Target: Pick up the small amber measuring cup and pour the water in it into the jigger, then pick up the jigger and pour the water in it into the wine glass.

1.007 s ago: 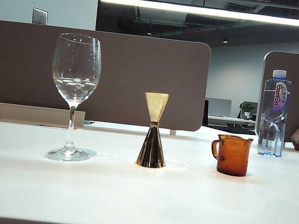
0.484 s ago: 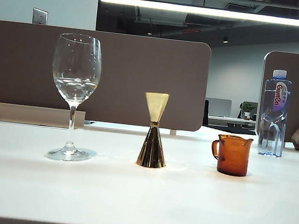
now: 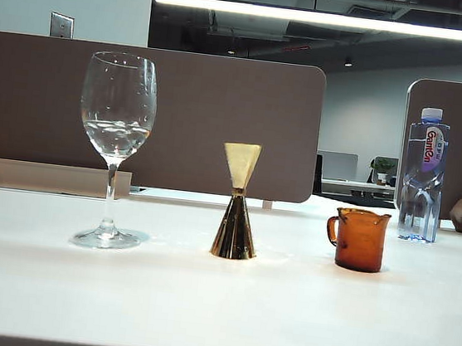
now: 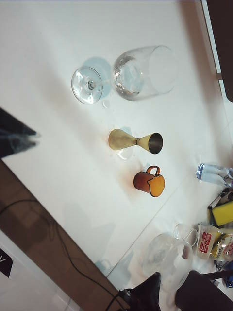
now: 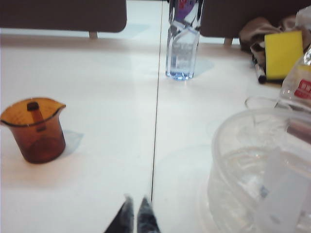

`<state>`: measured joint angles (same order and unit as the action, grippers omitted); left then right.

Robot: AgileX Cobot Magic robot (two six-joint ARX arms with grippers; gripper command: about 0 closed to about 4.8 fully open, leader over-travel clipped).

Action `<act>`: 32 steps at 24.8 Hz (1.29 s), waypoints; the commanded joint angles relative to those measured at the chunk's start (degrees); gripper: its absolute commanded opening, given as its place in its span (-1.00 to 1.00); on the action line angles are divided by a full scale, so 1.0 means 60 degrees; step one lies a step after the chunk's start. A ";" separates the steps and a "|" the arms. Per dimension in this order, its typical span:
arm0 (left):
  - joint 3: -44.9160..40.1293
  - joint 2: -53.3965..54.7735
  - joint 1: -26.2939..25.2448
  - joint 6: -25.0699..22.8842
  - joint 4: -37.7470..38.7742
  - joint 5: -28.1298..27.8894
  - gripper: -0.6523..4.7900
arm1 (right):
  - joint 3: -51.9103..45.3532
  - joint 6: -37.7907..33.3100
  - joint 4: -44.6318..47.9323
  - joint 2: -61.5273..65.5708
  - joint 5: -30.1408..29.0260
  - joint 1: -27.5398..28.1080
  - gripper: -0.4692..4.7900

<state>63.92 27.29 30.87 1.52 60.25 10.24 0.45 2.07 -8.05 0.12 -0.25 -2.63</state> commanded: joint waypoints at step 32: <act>-0.0393 -0.0572 -0.0011 -0.2211 -0.1526 -0.0200 -0.77 | -0.0069 0.0492 -0.0401 0.0000 0.0018 0.0000 -0.74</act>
<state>62.89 24.91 30.85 -5.50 57.28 9.34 0.45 4.99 -10.57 0.12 -0.14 -2.63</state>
